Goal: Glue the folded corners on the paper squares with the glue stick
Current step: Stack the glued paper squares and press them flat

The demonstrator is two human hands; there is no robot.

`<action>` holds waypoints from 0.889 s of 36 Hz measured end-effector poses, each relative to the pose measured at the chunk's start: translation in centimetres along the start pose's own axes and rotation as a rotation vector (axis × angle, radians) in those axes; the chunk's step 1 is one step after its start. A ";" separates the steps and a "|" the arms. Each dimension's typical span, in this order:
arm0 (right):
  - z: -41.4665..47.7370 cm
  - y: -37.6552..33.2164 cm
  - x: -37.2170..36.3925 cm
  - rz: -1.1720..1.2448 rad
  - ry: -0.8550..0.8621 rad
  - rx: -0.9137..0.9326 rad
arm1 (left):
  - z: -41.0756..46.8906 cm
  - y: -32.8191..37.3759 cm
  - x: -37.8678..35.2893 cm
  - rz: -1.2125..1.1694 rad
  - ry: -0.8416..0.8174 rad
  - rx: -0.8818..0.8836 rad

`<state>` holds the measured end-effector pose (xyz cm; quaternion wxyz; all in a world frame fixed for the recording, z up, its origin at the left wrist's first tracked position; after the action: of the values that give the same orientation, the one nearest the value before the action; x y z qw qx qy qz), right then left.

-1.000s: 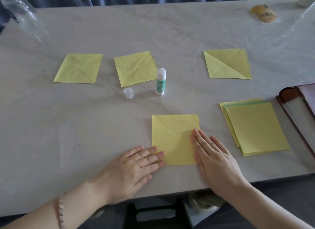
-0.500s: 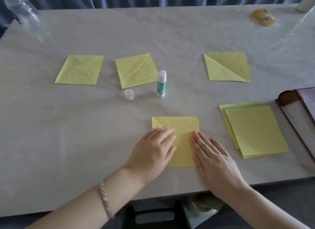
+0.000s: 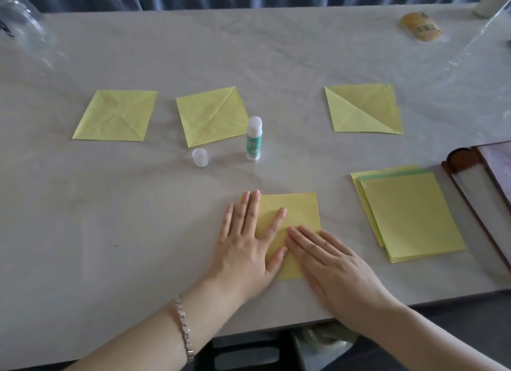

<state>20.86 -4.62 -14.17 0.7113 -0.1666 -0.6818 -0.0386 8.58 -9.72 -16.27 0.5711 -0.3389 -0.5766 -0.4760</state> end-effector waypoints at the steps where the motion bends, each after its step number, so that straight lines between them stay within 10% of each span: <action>1: 0.3 0.3 0.1 -0.002 -0.017 -0.004 | 0.0 0.0 0.0 0.004 0.000 -0.003; 18: 5.3 4.6 2.0 0.083 0.034 -0.159 | 0.1 -0.3 -0.4 -0.017 -0.016 0.036; 32: 8.4 6.8 3.2 0.360 -0.307 -0.398 | -0.1 -0.1 0.1 -0.049 -0.078 0.035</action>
<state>14.97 4.76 -12.16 0.5487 -0.4246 -0.7199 -0.0191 8.52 -9.90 -16.17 0.5422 -0.3330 -0.6146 -0.4663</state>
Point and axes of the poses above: each hand's wrist, its own z-axis towards the middle knuckle, its own x-axis out of the back of the hand, y = z × x, the point moved 6 cm from there along z, towards the middle knuckle, and after that the axes turned 6 degrees about x, right-handed, at the moved point
